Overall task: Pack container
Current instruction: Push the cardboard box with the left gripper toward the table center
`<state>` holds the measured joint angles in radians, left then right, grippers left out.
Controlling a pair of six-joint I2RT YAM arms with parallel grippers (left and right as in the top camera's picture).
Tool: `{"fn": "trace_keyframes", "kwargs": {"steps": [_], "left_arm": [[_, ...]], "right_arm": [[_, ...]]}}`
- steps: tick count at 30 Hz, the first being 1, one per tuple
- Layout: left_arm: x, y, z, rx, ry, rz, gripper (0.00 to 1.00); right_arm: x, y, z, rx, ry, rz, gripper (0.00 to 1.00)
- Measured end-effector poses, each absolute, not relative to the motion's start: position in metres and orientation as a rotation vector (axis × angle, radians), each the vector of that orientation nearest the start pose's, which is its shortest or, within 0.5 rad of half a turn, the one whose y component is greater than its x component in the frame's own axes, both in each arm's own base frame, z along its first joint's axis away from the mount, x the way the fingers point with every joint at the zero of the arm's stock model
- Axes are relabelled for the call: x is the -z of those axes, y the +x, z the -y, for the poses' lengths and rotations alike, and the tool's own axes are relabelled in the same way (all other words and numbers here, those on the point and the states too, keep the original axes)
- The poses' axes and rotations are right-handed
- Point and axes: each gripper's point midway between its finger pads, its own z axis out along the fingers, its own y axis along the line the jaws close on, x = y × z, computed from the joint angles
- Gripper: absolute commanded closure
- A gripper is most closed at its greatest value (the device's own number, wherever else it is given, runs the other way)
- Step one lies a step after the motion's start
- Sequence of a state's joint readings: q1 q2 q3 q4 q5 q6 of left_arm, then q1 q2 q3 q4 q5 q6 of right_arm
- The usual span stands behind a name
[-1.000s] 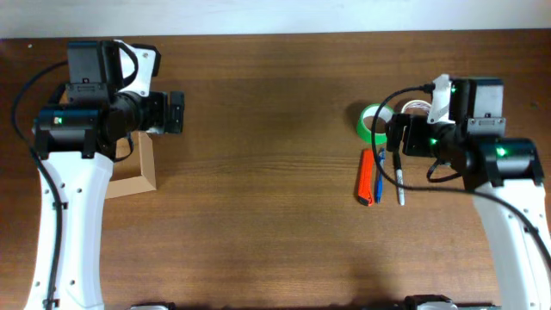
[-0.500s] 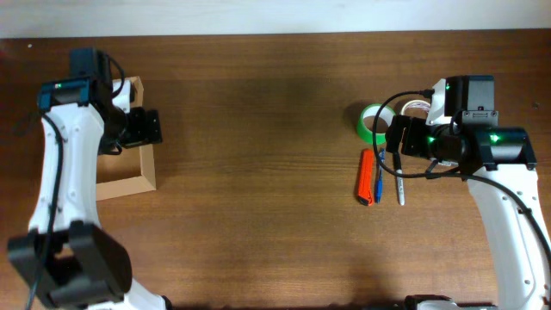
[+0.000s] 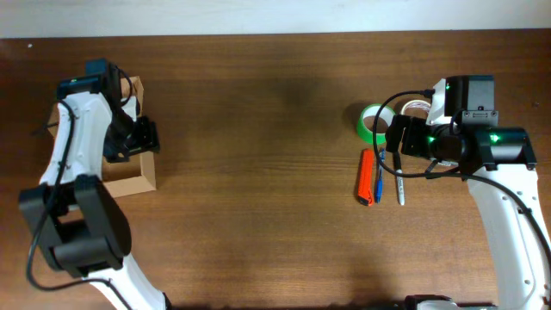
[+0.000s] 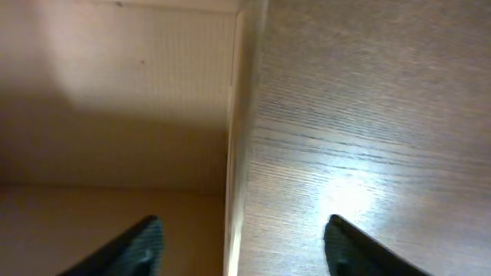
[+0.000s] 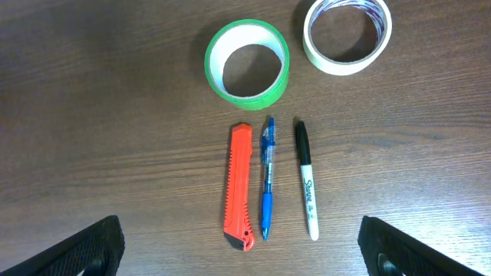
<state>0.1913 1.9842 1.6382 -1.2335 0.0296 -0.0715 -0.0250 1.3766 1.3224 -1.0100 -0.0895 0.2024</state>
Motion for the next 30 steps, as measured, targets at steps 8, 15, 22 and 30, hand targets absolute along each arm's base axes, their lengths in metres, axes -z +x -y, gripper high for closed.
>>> {"fn": "trace_keyframes", "kwargs": {"steps": [8, 15, 22, 30], "left_arm": [[-0.053, 0.366, -0.065, 0.058, -0.433, -3.201, 0.98], [-0.051, 0.374, -0.068, 0.051, -0.424, -3.168, 0.98], [-0.061, 0.373, -0.052, 0.098, -0.385, -3.197, 0.98], [-0.137, 0.407, 0.023, 0.183, -0.118, -3.107, 0.98]], "right_arm": [[-0.205, 0.336, -0.008, -0.183, 0.268, -2.626, 0.01], [-0.205, 0.336, -0.008, -0.183, 0.268, -2.626, 0.01], [-0.205, 0.336, -0.008, -0.183, 0.268, -2.627, 0.01], [-0.208, 0.337, 0.001, -0.177, 0.301, -2.62, 0.01]]}}
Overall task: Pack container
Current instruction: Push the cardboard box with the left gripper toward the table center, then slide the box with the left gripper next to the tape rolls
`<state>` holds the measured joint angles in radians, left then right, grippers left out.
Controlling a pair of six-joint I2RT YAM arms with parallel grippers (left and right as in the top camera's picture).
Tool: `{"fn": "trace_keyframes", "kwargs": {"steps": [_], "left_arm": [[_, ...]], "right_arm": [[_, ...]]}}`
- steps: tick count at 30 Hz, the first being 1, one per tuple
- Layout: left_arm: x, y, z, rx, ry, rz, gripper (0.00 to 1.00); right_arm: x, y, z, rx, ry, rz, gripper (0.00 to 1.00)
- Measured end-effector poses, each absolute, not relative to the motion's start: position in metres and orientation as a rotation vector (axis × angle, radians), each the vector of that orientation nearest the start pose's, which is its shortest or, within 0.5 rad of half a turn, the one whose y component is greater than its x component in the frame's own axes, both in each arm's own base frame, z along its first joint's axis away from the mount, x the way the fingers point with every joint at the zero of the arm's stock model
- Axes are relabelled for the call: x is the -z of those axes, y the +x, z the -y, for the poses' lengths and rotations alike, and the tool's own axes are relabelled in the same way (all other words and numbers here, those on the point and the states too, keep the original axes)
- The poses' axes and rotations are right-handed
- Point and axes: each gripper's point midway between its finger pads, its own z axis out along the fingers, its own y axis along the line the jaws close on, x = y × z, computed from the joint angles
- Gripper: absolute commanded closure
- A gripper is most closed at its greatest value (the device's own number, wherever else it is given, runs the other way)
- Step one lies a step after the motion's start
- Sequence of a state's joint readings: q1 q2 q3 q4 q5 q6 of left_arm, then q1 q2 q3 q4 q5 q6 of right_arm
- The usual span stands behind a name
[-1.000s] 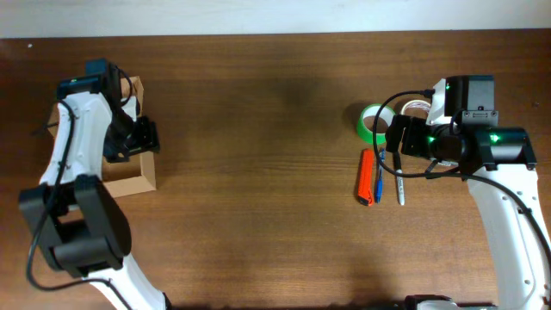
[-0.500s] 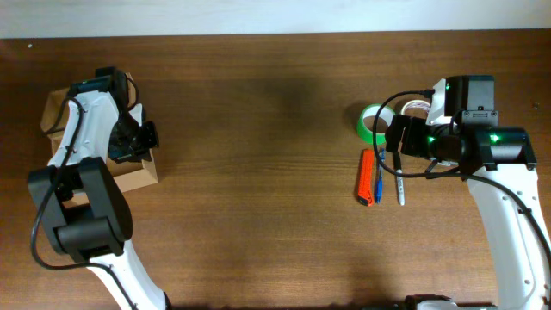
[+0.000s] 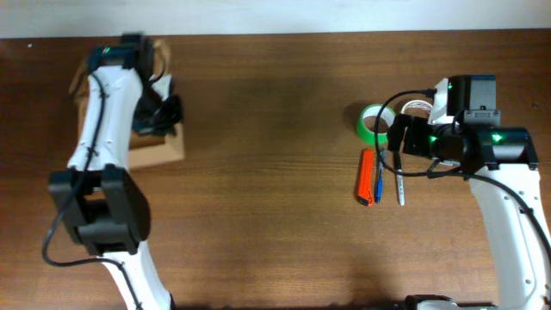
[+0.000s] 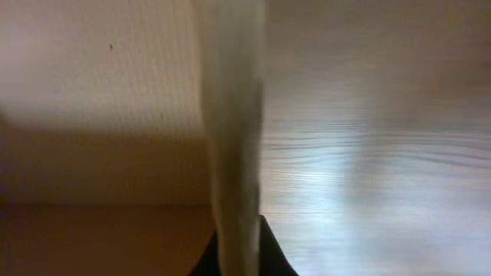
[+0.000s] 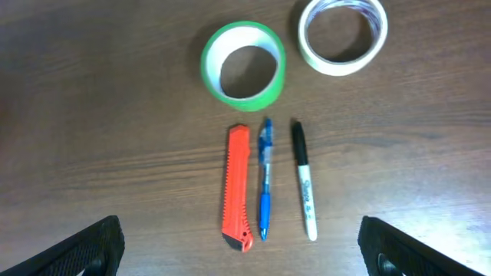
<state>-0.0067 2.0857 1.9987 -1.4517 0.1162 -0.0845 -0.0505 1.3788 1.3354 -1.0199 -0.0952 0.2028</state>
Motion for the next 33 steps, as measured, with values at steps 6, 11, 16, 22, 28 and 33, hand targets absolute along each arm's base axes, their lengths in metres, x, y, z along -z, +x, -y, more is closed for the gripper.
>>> {"fn": "trace_keyframes", "kwargs": {"steps": [6, 11, 16, 22, 28, 33], "left_arm": [[-0.204, 0.428, 0.097, 0.227, 0.136, -2.916, 0.98], [-0.223, 0.422, 0.136, 0.263, 0.237, -2.868, 0.98], [-0.222, 0.41, 0.161, 0.273, 0.306, -2.883, 0.98], [-0.22, 0.39, 0.21, 0.311, 0.441, -2.875, 0.98], [-0.187, 0.368, 0.265, 0.329, 0.638, -2.919, 0.98], [-0.147, 0.352, 0.296, 0.292, 0.824, -2.965, 0.98]], "right_arm": [[-0.252, 0.343, 0.051, -0.124, 0.467, -2.533, 0.01], [-0.301, 0.347, 0.107, -0.045, 0.594, -2.474, 0.01], [-0.302, 0.359, 0.152, 0.005, 0.705, -2.5, 0.01], [-0.258, 0.366, 0.186, 0.001, 0.822, -2.591, 0.01], [-0.252, 0.368, 0.188, -0.004, 0.83, -2.605, 0.01], [-0.252, 0.368, 0.188, -0.003, 0.83, -2.605, 0.01]]}}
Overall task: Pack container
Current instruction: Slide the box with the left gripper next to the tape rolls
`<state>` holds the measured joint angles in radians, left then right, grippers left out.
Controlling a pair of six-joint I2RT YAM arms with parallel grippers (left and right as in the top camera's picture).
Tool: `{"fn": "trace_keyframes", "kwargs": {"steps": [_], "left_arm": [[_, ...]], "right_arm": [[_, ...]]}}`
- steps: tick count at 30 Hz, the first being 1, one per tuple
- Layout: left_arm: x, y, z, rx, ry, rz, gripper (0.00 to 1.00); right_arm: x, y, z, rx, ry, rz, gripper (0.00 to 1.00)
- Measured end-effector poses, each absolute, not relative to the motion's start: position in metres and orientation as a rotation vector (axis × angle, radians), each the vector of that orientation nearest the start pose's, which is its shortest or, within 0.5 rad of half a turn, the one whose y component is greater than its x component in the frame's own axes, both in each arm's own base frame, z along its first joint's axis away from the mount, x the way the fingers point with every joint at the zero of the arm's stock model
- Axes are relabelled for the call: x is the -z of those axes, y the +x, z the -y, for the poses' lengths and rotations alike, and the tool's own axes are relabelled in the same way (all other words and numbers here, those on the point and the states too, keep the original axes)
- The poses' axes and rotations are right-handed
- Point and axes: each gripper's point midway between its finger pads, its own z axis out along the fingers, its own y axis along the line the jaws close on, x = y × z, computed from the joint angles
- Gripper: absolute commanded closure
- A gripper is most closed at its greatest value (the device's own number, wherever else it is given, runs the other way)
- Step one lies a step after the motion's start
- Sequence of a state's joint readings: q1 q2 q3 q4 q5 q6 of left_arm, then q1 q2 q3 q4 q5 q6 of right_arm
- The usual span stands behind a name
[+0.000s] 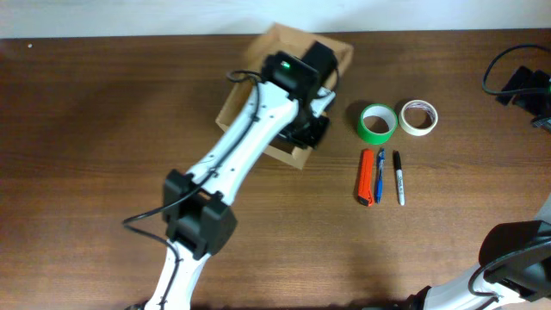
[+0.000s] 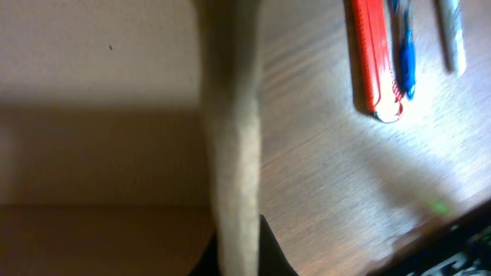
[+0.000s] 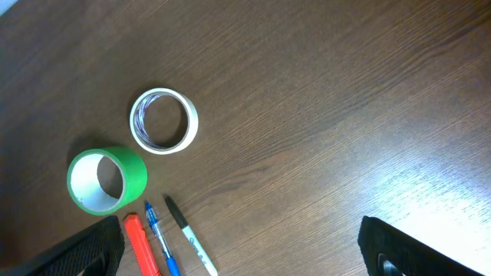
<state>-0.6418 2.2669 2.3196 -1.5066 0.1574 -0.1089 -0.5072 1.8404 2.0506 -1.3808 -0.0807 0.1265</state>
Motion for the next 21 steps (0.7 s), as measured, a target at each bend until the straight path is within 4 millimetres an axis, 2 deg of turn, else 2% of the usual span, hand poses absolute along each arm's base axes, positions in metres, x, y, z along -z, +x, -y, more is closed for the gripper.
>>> {"fn": "trace_keyframes", "kwargs": {"steps": [7, 12, 21], "left_arm": [[-0.103, 0.333, 0.319, 0.223, 0.993, -3.011, 0.98], [-0.084, 0.329, 0.328, 0.165, 1.022, -3.022, 0.98], [-0.055, 0.332, 0.325, 0.075, 0.969, -3.075, 0.99]], "right_arm": [[-0.252, 0.368, 0.188, -0.011, 0.829, -2.604, 0.01], [-0.252, 0.369, 0.187, -0.015, 0.828, -2.603, 0.01], [-0.252, 0.369, 0.186, -0.024, 0.824, -2.603, 0.01]]}}
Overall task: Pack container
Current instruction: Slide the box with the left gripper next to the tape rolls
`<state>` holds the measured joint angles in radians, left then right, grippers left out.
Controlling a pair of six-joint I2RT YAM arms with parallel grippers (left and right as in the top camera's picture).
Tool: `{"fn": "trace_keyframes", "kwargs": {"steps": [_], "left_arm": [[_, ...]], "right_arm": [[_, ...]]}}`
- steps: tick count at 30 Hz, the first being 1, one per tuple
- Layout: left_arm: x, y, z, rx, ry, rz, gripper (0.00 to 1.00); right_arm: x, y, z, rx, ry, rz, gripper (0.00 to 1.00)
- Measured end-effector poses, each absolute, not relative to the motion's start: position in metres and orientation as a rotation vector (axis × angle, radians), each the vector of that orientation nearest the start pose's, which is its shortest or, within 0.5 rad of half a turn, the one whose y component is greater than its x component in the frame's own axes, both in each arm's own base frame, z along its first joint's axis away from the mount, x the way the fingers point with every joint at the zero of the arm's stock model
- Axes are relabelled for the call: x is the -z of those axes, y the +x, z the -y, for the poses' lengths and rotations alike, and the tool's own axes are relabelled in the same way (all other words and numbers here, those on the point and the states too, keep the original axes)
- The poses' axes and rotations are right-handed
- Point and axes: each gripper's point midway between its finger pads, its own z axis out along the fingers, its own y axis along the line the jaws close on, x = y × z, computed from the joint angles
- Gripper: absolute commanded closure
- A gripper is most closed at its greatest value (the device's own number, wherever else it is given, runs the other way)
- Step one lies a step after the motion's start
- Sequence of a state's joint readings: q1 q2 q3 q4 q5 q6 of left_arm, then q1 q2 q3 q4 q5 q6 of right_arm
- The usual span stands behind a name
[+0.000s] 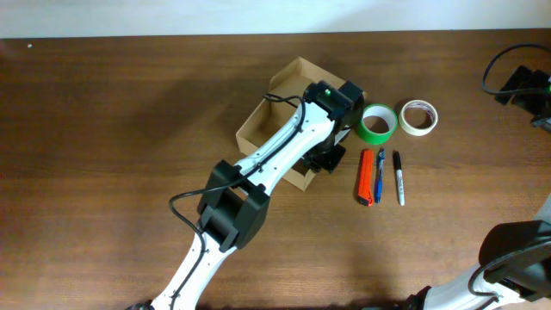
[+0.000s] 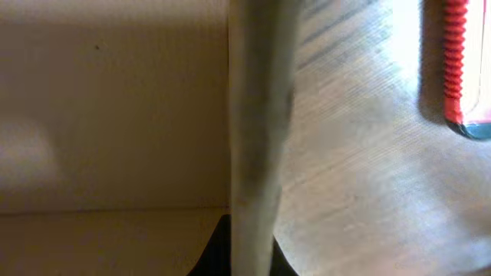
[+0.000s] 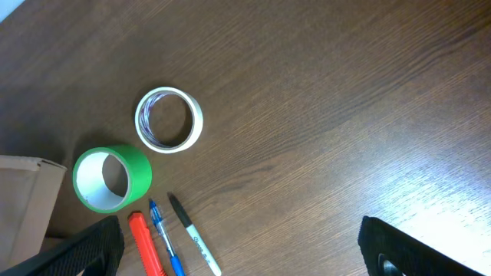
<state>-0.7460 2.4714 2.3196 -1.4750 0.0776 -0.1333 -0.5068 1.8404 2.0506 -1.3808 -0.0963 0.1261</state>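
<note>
An open cardboard box (image 1: pixel 280 116) sits at mid-table, empty as far as the overhead view shows. My left gripper (image 2: pixel 251 257) is shut on the box's right wall (image 2: pixel 257 138), one finger inside and one outside. Right of the box lie a green tape roll (image 1: pixel 374 123), a white tape roll (image 1: pixel 418 118), an orange cutter (image 1: pixel 368 176), a blue pen (image 1: pixel 379 175) and a black marker (image 1: pixel 398 177). My right gripper (image 3: pixel 242 257) hangs open and empty, high above the table's far right, looking down on the green tape (image 3: pixel 112 178) and white tape (image 3: pixel 169 120).
The left arm (image 1: pixel 267 168) stretches diagonally from the front of the table to the box. The right arm's cables (image 1: pixel 516 82) show at the right edge. The box's corner (image 3: pixel 23 203) almost touches the green tape.
The box, still held by my left gripper, has moved right and toward the front and now stands next to the green tape and the cutter. The right gripper stays open at the far right.
The box stood at the table's far left with my open left gripper astride its wall, and the right gripper hovered over the pens. The left gripper then shut on the wall. Later the box was at mid-table and the right arm at the far right; now it is beside the tapes.
</note>
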Motion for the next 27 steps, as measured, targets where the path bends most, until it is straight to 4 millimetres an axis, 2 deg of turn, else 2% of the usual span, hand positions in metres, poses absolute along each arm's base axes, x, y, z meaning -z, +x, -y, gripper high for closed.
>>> {"fn": "trace_keyframes", "kwargs": {"steps": [22, 26, 27], "left_arm": [[-0.056, 0.364, 0.343, 0.131, 0.861, -2.961, 0.98], [-0.056, 0.364, 0.343, 0.129, 0.862, -2.961, 0.87], [-0.056, 0.364, 0.343, 0.13, 0.864, -2.96, 0.79]], "right_arm": [[-0.252, 0.369, 0.186, -0.025, 0.825, -2.604, 0.01], [-0.252, 0.368, 0.186, -0.025, 0.826, -2.606, 0.01], [-0.252, 0.368, 0.186, -0.025, 0.826, -2.606, 0.01]]}}
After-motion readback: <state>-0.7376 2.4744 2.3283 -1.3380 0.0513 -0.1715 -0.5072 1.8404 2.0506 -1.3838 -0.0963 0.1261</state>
